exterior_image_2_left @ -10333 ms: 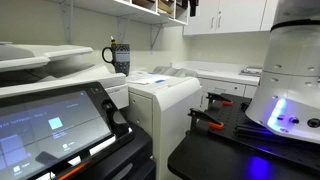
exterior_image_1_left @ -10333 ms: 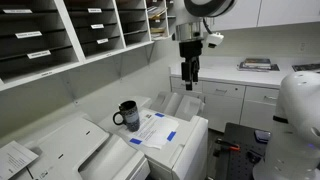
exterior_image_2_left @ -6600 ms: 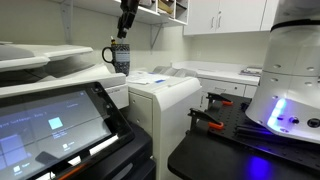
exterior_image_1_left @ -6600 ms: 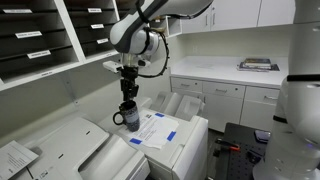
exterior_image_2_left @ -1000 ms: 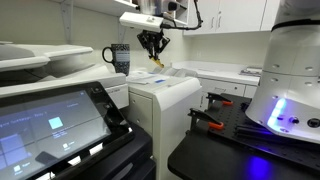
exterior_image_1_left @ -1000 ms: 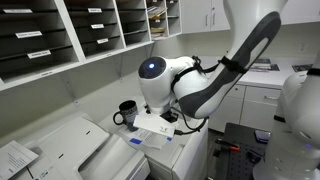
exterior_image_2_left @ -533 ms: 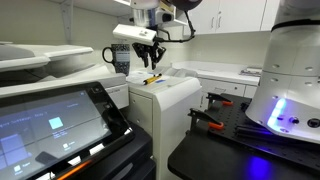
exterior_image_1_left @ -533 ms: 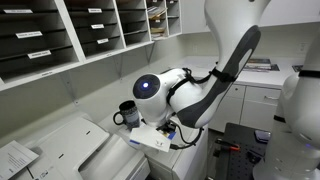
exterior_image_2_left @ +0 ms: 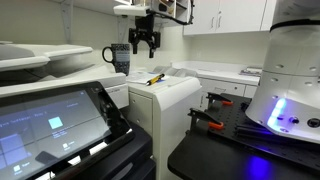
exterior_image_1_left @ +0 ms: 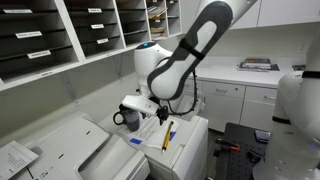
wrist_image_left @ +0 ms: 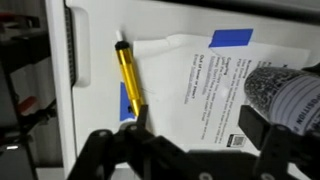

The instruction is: Remove the orange pen from the mug

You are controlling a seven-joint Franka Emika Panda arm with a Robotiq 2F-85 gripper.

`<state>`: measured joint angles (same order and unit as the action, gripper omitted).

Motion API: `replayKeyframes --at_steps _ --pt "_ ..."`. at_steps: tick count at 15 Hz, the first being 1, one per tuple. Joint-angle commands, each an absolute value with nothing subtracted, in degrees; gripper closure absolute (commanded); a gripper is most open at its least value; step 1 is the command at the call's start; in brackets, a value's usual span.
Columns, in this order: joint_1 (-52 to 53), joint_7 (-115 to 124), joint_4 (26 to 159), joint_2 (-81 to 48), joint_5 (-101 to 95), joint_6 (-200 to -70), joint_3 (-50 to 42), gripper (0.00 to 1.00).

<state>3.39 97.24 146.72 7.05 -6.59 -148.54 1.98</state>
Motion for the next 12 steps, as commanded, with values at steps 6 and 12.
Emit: replayKeyframes --at_steps 6,12 --pt "-2.0 78.9 136.0 21.3 5.0 -118.5 1.0 0.00" --pt "-5.1 75.2 132.7 24.1 0.6 -114.4 2.6 0.00"
